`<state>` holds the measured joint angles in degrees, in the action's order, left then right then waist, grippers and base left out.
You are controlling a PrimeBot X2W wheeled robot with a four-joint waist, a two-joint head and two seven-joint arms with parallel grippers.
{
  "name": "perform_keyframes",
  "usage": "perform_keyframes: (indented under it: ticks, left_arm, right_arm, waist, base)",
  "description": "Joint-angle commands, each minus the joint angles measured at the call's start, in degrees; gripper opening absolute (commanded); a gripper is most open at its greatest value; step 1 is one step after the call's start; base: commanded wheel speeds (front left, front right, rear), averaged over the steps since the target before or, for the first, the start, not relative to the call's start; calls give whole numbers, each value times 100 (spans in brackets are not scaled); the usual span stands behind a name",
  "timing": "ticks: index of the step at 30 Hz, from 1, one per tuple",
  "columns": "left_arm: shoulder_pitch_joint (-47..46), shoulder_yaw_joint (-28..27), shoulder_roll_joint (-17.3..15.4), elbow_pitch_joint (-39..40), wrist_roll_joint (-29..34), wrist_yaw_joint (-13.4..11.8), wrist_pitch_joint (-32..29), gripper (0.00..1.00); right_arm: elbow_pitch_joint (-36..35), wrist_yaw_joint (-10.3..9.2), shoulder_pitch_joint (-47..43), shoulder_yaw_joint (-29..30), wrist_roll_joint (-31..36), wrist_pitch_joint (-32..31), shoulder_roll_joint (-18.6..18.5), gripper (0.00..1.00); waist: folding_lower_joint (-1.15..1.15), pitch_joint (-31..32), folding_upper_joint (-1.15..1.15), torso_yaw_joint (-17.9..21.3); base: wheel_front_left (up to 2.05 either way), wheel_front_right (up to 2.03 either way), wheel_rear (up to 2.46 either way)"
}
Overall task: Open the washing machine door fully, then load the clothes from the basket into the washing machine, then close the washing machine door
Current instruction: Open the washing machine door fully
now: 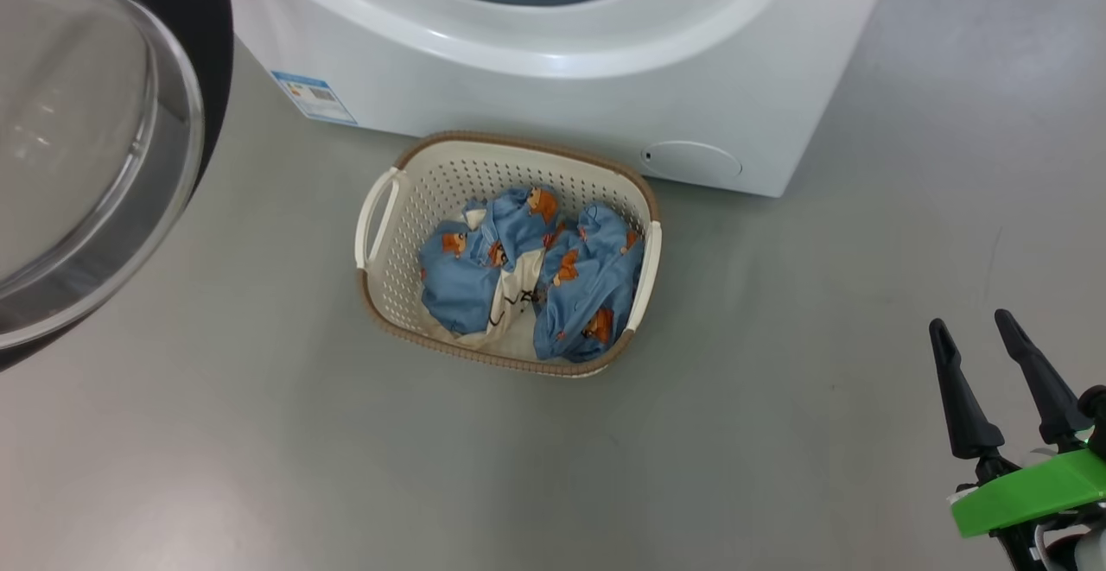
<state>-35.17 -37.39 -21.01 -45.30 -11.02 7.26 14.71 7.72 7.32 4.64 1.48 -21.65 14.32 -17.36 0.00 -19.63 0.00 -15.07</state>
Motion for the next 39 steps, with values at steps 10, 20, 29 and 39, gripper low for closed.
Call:
perform_keyframes:
  ticks: [10, 20, 29, 39]
  left_arm:
    - [1333, 453, 347, 1102, -326, 22, 29, 35]
    - [2319, 1191, 738, 1941, -675, 22, 29, 100]
    - [2883, 2041, 918, 2580, -895, 23, 29, 100]
    - [3100, 2893, 883, 2973, -1124, 23, 29, 100]
  right_arm:
    - [-31, 17, -383, -142, -68, 68, -1, 100]
    - [-50, 17, -772, -62, -136, 68, 45, 100]
    - [-78, 17, -899, -14, -156, 68, 58, 100]
    - [-124, 17, -942, 46, -156, 68, 120, 100]
  waist:
    - [0, 806, 0, -156]
    - [0, 1361, 0, -171]
    - [0, 1589, 0, 90]
    - [0, 1613, 0, 601]
  base:
    - [0, 0, 0]
    - [0, 0, 0]
    - [0, 0, 0]
    - [0, 0, 0]
